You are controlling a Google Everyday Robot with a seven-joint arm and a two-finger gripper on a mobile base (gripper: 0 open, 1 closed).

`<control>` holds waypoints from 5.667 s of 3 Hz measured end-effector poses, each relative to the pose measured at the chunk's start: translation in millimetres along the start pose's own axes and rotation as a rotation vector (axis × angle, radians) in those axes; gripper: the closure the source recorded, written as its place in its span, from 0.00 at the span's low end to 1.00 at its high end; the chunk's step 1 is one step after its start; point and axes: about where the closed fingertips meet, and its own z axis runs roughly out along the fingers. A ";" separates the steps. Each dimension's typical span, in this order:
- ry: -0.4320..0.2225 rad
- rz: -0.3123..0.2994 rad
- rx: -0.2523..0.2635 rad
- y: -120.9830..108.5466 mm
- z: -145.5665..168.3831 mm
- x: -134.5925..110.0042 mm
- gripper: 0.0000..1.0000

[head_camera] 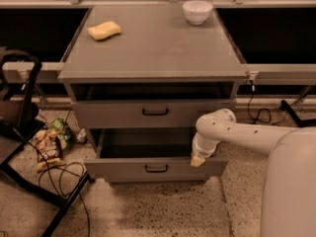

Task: Open middle drawer

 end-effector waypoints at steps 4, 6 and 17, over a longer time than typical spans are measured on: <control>0.011 0.047 -0.039 24.6 -7.5 12.5 0.73; 0.011 0.047 -0.039 24.7 -7.5 12.5 0.26; 0.083 0.176 -0.233 149.6 -21.3 53.4 1.00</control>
Offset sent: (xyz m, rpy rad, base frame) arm -0.3443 -0.1516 -0.0091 -0.0858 0.4825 -0.3044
